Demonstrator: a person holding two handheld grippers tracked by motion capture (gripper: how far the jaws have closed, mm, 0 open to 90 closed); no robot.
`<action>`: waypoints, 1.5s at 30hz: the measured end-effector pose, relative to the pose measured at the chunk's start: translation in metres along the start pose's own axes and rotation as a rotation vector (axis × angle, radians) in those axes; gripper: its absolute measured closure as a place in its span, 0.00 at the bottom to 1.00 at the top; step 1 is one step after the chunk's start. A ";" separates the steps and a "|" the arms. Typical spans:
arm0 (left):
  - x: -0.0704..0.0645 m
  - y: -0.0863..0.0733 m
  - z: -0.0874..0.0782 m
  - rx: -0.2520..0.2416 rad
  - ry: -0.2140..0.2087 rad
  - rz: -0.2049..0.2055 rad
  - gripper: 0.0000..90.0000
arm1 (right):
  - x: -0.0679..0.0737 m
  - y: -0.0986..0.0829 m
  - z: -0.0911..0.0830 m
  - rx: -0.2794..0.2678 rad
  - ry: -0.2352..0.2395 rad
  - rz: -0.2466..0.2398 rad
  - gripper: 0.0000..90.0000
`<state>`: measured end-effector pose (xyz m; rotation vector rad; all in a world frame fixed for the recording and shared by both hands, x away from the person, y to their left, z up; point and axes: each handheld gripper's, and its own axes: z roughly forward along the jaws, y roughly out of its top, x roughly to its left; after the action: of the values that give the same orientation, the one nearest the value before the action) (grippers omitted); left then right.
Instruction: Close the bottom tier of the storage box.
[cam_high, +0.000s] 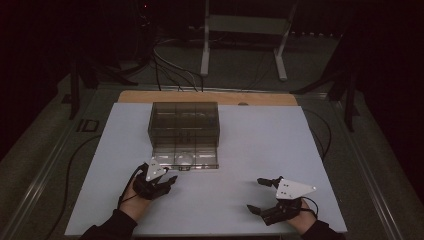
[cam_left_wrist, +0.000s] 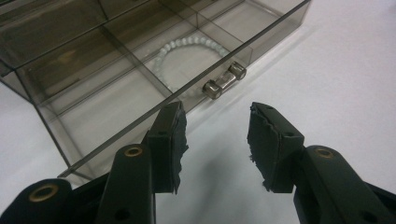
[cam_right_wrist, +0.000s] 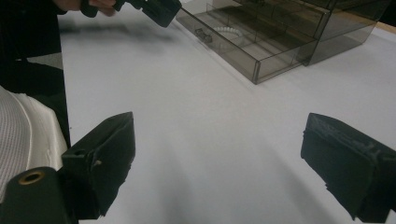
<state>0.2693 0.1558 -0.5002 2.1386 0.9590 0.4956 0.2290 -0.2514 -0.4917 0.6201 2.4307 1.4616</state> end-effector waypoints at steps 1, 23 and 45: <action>0.000 0.001 0.000 -0.002 -0.004 -0.006 0.62 | 0.000 0.000 0.000 0.001 0.000 -0.001 0.11; -0.001 0.012 0.009 0.006 0.018 0.049 1.00 | 0.000 0.000 0.000 0.001 -0.002 -0.002 0.11; -0.001 0.013 0.027 0.072 0.017 0.063 1.00 | 0.000 0.000 -0.001 0.000 -0.001 -0.002 0.11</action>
<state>0.2908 0.1363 -0.5081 2.2379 0.9343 0.5184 0.2287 -0.2518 -0.4914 0.6176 2.4300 1.4596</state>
